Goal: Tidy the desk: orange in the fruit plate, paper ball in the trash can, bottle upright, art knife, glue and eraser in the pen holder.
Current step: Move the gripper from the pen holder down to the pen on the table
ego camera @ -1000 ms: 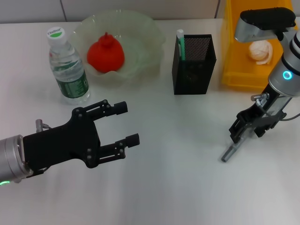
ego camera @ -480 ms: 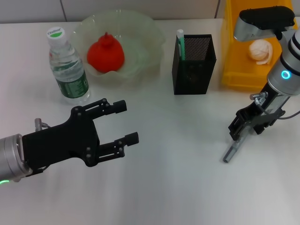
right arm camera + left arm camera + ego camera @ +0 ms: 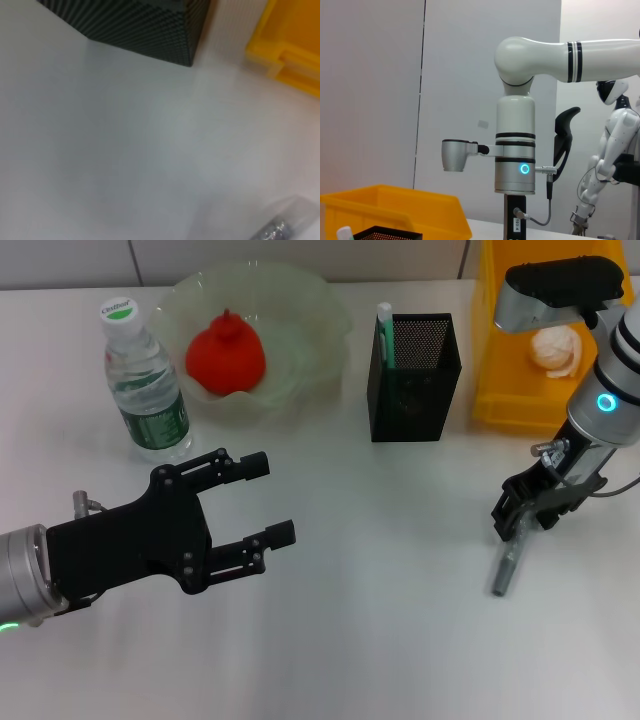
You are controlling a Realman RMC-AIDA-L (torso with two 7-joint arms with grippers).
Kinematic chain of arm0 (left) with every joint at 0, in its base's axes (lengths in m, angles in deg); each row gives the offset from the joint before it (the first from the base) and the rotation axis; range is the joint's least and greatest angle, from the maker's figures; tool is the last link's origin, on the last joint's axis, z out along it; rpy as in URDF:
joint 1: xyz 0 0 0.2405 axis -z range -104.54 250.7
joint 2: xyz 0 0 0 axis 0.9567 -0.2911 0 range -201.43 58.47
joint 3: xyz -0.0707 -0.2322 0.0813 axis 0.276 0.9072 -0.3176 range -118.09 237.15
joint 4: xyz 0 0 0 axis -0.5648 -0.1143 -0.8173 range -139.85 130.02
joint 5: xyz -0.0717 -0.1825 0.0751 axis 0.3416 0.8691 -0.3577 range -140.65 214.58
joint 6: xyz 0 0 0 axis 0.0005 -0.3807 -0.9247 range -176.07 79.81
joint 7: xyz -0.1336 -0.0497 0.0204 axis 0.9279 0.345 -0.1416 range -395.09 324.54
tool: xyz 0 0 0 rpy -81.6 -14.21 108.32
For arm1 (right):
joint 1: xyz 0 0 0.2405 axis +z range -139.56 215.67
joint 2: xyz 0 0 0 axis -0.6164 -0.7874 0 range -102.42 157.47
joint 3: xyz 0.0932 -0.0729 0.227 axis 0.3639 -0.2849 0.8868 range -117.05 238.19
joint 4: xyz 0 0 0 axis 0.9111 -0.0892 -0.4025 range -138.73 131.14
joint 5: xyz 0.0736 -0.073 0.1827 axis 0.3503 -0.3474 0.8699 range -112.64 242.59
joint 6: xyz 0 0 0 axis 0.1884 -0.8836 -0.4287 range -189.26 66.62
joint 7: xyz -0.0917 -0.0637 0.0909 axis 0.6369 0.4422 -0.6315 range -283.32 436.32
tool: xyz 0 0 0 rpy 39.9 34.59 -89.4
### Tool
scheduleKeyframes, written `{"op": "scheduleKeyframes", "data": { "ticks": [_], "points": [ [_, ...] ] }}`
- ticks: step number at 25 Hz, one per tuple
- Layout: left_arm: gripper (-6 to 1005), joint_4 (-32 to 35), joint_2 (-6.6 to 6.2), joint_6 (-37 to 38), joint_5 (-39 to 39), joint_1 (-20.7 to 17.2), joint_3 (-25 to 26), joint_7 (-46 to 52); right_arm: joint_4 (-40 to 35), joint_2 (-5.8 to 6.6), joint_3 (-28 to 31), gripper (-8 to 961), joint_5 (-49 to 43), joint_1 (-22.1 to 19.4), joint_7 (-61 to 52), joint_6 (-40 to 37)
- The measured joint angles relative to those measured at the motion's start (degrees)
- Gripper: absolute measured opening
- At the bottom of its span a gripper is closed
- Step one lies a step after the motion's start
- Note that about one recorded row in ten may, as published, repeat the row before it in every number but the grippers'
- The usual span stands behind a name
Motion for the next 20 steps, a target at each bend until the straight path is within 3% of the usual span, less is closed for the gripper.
{"op": "scheduleKeyframes", "data": {
  "ticks": [4, 11, 20],
  "points": [
    [739, 0.01, 0.00, 0.00, 0.00, -0.01, 0.00, 0.00, 0.05, 0.00, -0.03, 589, 0.08, 0.00, 0.10, -0.02],
    [739, 0.09, 0.00, 0.03, 0.00, -0.12, 0.00, 0.00, 0.58, 0.00, -0.10, 408, 0.14, -0.04, 0.24, -0.03],
    [739, 0.10, -0.06, 0.16, 0.00, -0.34, 0.00, 0.00, -0.98, 0.01, -0.89, 293, 0.18, -0.49, 0.86, -1.13]
  ]
}}
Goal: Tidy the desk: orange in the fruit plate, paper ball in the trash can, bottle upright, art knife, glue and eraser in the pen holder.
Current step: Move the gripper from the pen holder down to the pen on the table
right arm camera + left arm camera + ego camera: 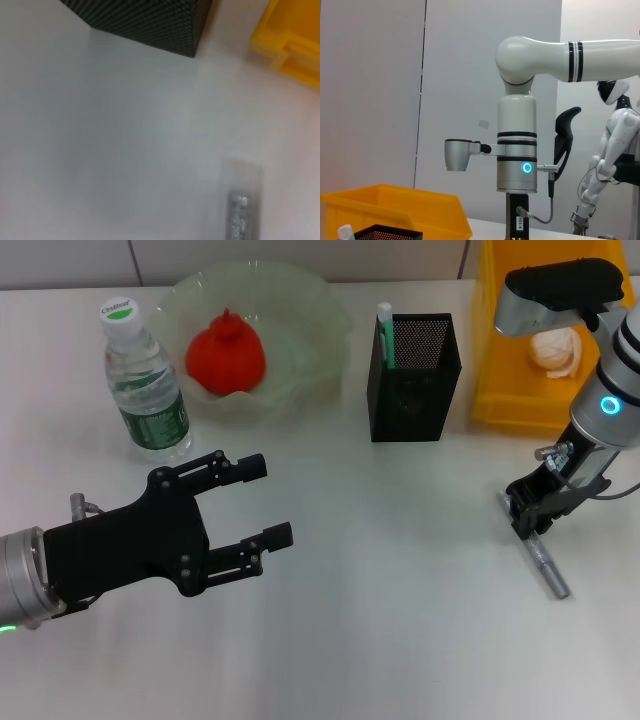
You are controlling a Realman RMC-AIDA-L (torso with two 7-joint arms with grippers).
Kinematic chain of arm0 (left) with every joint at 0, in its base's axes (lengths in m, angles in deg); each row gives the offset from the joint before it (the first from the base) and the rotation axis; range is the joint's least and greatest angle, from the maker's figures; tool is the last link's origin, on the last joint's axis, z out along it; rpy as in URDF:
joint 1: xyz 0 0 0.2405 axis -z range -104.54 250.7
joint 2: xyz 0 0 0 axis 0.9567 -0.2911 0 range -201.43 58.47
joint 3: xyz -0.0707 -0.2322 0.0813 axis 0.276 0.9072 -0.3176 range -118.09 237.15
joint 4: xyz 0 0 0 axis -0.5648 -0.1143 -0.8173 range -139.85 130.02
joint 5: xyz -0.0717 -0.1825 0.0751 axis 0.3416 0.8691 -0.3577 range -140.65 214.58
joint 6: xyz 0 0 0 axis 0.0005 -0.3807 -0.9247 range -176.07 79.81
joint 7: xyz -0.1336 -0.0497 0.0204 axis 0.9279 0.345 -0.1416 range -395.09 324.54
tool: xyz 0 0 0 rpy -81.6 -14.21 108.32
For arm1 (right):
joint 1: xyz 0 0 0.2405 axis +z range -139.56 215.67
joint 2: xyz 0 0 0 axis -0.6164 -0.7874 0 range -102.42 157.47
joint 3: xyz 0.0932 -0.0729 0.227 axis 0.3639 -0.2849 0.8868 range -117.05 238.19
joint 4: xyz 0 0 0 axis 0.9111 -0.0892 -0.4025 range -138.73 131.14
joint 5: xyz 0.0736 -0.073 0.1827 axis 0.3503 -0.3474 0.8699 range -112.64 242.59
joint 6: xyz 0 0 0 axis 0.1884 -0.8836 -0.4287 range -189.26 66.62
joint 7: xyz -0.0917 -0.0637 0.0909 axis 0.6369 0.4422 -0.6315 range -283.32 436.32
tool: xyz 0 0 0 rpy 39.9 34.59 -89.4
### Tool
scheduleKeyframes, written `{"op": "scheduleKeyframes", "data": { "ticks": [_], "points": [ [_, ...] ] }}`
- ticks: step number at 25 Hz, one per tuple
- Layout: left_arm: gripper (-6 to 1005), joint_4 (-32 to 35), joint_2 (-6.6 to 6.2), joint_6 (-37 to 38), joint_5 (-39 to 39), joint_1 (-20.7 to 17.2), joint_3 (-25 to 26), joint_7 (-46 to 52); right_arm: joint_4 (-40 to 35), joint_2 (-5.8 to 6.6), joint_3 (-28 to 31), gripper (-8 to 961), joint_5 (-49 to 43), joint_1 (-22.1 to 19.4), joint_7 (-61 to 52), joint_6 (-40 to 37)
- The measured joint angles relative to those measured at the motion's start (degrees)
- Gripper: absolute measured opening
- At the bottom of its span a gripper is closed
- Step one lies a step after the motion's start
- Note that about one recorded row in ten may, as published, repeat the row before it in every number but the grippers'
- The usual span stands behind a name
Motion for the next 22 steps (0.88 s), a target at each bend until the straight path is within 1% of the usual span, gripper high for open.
{"op": "scheduleKeyframes", "data": {
  "ticks": [2, 4, 14, 21, 22],
  "points": [
    [739, 0.00, -0.01, 0.03, 0.00, -0.01, 0.00, -0.16, -0.04, 0.03, 0.00, 267, 0.00, 0.03, 0.43, -0.06],
    [739, 0.00, 0.00, 0.08, 0.00, -0.01, 0.00, -0.42, 0.22, 0.05, 0.00, 134, 0.00, 0.27, 0.90, -0.14],
    [738, 0.00, 0.06, 0.51, 0.01, -0.01, 0.23, -0.52, 0.41, 0.03, -1.42, 129, -0.34, 0.50, 1.29, -0.17],
    [738, 0.00, -0.01, 0.55, 0.05, -0.01, 0.35, -0.53, 0.66, -0.07, -1.61, 149, -0.21, 0.49, 1.32, -0.19],
    [738, 0.00, -0.01, 0.55, 0.06, -0.01, 0.35, -0.53, 0.78, -0.09, -1.73, 175, -0.18, 0.49, 1.32, -0.19]
  ]
}}
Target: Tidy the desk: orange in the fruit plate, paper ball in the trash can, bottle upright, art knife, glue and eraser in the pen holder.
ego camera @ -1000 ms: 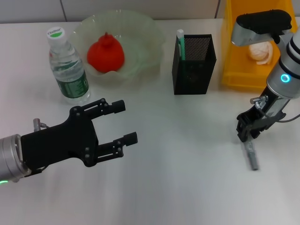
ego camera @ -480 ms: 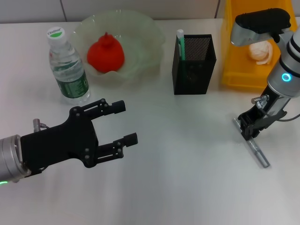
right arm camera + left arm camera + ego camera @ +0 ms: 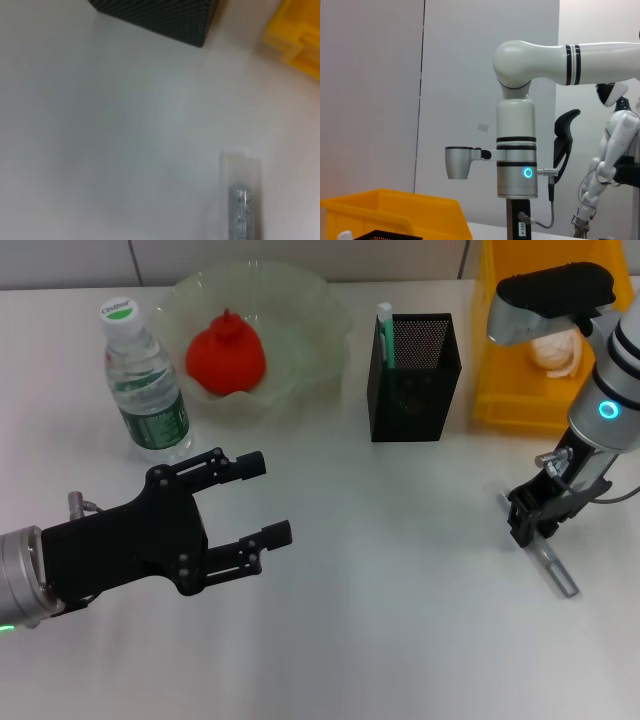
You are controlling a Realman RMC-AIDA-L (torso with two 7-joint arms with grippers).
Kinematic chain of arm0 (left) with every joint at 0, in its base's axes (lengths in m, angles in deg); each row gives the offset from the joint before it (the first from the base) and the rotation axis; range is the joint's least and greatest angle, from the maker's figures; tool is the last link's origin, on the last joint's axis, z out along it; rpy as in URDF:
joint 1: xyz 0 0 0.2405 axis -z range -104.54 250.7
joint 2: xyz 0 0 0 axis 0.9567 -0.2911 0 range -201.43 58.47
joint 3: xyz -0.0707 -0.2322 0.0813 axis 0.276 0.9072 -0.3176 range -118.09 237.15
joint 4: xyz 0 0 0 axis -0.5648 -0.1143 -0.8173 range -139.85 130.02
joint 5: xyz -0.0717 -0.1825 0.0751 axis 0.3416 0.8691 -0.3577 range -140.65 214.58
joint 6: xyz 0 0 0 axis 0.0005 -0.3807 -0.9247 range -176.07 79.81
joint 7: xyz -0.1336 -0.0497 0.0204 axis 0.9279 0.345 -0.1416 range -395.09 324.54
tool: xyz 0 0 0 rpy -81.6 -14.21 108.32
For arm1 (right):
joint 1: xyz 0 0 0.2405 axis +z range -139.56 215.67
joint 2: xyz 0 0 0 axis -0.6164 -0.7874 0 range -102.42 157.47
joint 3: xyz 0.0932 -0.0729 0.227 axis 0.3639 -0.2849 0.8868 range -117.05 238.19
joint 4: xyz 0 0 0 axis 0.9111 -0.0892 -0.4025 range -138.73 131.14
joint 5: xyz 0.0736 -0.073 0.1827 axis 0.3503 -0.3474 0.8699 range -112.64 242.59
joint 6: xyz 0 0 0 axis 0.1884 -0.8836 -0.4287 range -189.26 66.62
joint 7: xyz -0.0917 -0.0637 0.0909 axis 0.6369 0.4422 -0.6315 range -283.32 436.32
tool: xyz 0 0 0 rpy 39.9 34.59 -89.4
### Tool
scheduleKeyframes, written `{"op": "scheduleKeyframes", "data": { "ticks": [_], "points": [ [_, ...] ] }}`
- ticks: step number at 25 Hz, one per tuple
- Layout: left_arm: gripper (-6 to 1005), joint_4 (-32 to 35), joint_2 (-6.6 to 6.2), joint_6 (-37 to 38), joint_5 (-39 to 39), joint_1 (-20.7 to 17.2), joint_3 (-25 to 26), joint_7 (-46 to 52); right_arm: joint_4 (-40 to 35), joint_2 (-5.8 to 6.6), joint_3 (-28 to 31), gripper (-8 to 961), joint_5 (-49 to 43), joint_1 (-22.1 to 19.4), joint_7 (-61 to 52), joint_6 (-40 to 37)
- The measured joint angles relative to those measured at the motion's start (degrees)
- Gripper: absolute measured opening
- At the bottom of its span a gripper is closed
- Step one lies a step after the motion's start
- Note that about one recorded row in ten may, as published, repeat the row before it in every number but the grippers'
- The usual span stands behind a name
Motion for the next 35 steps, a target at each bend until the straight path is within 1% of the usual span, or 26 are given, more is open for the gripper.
{"op": "scheduleKeyframes", "data": {
  "ticks": [4, 9, 16, 17, 18, 21, 22, 23, 26, 27, 28, 32, 35],
  "points": [
    [738, 0.00, -0.08, 0.00, 0.03, 0.00, 0.00, 0.00, 0.17, -0.09, -0.31, 278, 0.09, -0.01, 0.00, 0.10],
    [738, 0.00, -0.11, 0.06, 0.03, 0.00, 0.00, 0.00, -0.08, -0.08, -0.64, 262, -0.17, -0.26, 0.05, 0.09],
    [739, 0.00, -0.11, 0.20, 0.03, 0.00, 0.10, -0.05, -0.41, -0.01, -1.93, 149, -0.03, -0.61, 0.86, 0.07],
    [739, 0.00, -0.11, 0.22, 0.03, 0.00, 0.10, -0.06, -1.56, -0.02, -1.70, 133, 0.17, -0.99, 1.29, 0.01],
    [739, 0.00, -0.11, 0.22, 0.03, 0.00, 0.10, -0.06, -1.56, -0.02, -1.70, 133, 0.17, -0.99, 1.29, 0.01],
    [739, 0.00, -0.11, 0.26, 0.03, 0.00, 0.11, -0.08, -5.79, -0.08, -1.67, 132, 1.36, -2.27, 1.95, -1.22],
    [738, 0.00, -0.11, 0.26, 0.02, 0.00, 0.10, -0.08, -8.94, -0.05, -1.64, 132, 3.03, -3.05, 2.87, -2.54],
    [738, 0.00, -0.11, 0.26, 0.02, 0.00, 0.10, -0.08, -8.94, -0.05, -1.64, 132, 3.03, -3.05, 2.87, -2.54],
    [738, 0.00, -0.11, 0.26, 0.02, 0.01, 0.10, -0.09, -14.60, 0.16, -1.31, 132, 7.25, -4.45, 5.52, -5.07],
    [738, 0.00, -0.11, 0.27, 0.02, 0.01, 0.20, -0.09, -18.31, 0.21, -0.62, 132, 10.34, -5.38, 8.08, -7.37],
    [738, 0.00, -0.11, 0.27, 0.02, 0.01, 0.20, -0.09, -18.31, 0.21, -0.62, 132, 10.34, -5.38, 8.08, -7.37],
    [739, 0.00, -0.10, 0.29, 0.02, 0.01, 0.63, -0.09, -26.90, 0.26, 3.57, 131, 16.56, -8.17, 14.76, -11.62],
    [739, 0.00, -0.08, 0.63, 0.02, 0.00, 0.85, -0.09, -31.74, 0.38, 9.07, 131, 25.34, -12.15, 22.70, -12.62]
  ]
}}
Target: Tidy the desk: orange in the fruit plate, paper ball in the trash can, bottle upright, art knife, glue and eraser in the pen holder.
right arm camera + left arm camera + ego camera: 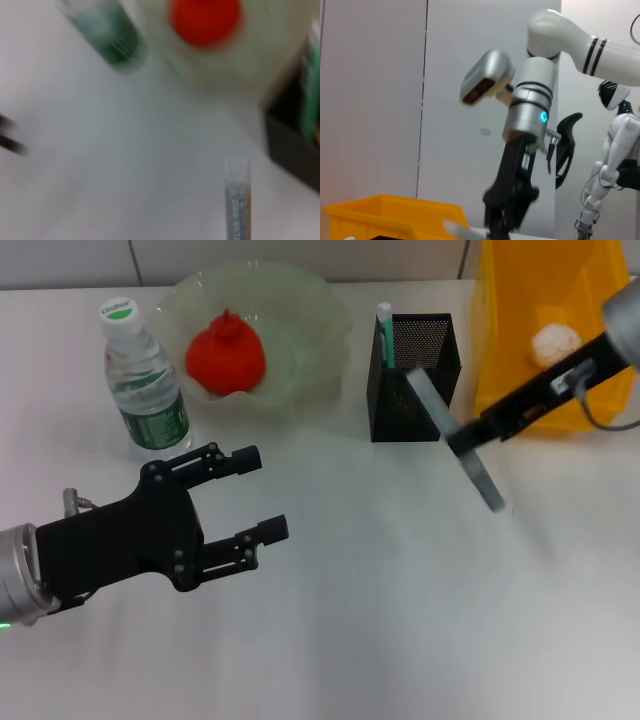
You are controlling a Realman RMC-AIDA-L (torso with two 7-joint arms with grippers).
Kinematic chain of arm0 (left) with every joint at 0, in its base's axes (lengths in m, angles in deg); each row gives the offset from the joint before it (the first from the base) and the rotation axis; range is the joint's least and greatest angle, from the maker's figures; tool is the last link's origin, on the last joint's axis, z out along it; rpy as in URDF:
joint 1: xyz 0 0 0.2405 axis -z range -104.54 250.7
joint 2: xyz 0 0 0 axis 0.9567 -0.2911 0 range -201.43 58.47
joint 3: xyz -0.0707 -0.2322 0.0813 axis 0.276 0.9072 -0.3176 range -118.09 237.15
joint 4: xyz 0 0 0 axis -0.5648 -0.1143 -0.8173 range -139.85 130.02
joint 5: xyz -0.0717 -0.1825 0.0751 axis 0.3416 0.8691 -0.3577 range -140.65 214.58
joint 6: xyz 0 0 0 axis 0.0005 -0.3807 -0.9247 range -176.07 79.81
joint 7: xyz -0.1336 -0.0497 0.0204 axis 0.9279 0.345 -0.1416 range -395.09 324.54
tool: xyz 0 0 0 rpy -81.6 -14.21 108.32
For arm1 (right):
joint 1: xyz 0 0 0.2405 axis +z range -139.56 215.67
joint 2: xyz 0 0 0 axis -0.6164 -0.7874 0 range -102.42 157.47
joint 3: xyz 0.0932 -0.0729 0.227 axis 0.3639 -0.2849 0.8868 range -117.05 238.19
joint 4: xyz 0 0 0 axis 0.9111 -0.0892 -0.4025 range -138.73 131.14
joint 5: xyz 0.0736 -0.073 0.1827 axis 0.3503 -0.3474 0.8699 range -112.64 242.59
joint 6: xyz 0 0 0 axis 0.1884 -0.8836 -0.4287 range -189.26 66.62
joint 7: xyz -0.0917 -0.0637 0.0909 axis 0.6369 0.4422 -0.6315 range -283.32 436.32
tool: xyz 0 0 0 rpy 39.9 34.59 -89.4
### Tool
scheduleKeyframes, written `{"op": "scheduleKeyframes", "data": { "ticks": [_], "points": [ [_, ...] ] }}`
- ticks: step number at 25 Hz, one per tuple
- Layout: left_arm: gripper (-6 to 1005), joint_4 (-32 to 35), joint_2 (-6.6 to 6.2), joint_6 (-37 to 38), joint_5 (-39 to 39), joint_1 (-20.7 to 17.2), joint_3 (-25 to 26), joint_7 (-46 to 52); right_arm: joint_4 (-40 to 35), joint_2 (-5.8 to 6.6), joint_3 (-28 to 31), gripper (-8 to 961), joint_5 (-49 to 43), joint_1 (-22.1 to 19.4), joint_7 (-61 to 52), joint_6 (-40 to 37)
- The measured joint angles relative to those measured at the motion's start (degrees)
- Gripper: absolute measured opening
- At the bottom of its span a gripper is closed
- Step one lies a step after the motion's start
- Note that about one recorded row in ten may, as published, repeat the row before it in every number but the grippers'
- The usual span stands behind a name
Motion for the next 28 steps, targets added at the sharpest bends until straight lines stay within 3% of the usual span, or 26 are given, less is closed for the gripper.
{"op": "scheduleKeyframes", "data": {
  "ticks": [2, 11, 16, 22, 28],
  "points": [
    [739, 0.00, 0.03, 0.03, 0.00, 0.00, 0.00, 0.00, -0.05, 0.25, 5.99, 130, 9.61, -3.53, 9.27, 0.39],
    [739, 0.00, 0.16, -0.07, 0.00, 0.18, 0.03, 0.00, 8.17, 0.40, 18.61, 131, 27.22, -9.46, 31.24, 9.46],
    [739, 0.00, 0.16, -0.02, 0.00, 0.07, 0.03, 0.00, 14.42, 0.53, 18.73, 131, 29.26, -8.95, 36.28, 17.88],
    [739, -0.20, 0.25, 0.10, 0.00, 0.07, 0.03, 0.00, 23.71, -0.02, 17.34, 127, 29.60, -5.24, 41.02, 27.85],
    [739, -0.28, 0.24, 0.57, 0.00, 0.04, 0.03, 0.00, 28.79, -0.12, 14.58, 154, 29.84, -3.51, 43.06, 33.84]
  ]
}}
